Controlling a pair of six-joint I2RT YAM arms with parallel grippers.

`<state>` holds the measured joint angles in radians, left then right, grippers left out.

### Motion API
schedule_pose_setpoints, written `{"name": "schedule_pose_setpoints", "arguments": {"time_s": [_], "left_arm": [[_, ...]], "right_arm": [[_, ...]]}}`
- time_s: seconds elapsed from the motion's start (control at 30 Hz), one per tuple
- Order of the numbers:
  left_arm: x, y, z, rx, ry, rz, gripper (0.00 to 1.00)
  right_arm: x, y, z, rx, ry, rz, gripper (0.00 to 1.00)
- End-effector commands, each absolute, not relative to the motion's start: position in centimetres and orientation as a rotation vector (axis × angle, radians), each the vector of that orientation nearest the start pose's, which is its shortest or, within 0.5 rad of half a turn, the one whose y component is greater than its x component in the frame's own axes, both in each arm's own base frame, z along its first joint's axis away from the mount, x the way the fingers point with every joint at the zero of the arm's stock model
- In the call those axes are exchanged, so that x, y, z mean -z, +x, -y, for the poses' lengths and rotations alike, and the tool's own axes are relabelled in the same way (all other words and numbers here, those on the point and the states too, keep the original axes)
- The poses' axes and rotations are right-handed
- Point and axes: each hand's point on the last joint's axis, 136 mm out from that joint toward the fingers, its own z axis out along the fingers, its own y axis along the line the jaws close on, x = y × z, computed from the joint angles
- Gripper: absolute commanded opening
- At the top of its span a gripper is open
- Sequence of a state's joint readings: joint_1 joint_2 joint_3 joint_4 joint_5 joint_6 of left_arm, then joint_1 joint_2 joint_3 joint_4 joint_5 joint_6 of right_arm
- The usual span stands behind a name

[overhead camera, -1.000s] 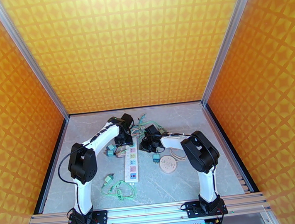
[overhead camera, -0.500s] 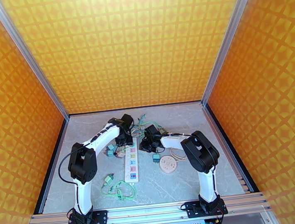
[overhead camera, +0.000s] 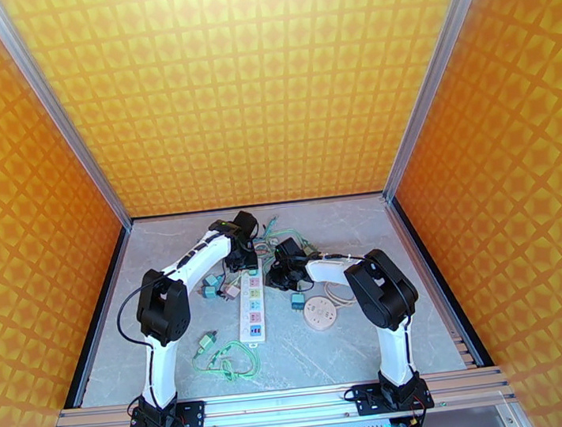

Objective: Pull the plug off the socket

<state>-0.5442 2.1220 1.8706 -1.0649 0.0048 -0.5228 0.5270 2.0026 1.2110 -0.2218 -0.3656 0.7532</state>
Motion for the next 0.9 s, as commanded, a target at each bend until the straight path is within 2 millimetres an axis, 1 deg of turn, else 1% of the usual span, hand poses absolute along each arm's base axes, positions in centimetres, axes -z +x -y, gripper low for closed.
{"name": "schedule_pose_setpoints", "arguments": {"time_s": [0.0,0.1,0.23,0.33,0.4,0.7,0.87], "left_arm": [[-12.2,41.6,26.0,0.291,0.050,-2.828,0.44],[-12.7,41.8,26.4,0.311,0.060,-2.818,0.45],[-11.9,41.8,26.6,0.301,0.075,-2.847,0.43],[-12.3,41.7,26.6,0.316,0.074,-2.828,0.43],[-12.6,41.8,26.7,0.322,0.073,-2.817,0.46],[-9.5,41.7,27.0,0.265,0.111,-2.896,0.46],[-8.4,42.0,27.2,0.247,0.116,-2.910,0.43]], "right_arm": [[-2.7,37.3,-28.3,-0.844,0.156,-2.778,0.22],[-2.8,37.4,-28.3,-0.846,0.155,-2.778,0.22],[-2.9,37.4,-28.4,-0.852,0.160,-2.774,0.22],[-2.9,37.2,-28.3,-0.850,0.159,-2.776,0.22],[-2.8,37.2,-28.2,-0.849,0.161,-2.776,0.22],[-3.1,37.1,-28.2,-0.852,0.159,-2.772,0.22],[-3.9,37.3,-28.4,-0.870,0.146,-2.750,0.22]]}}
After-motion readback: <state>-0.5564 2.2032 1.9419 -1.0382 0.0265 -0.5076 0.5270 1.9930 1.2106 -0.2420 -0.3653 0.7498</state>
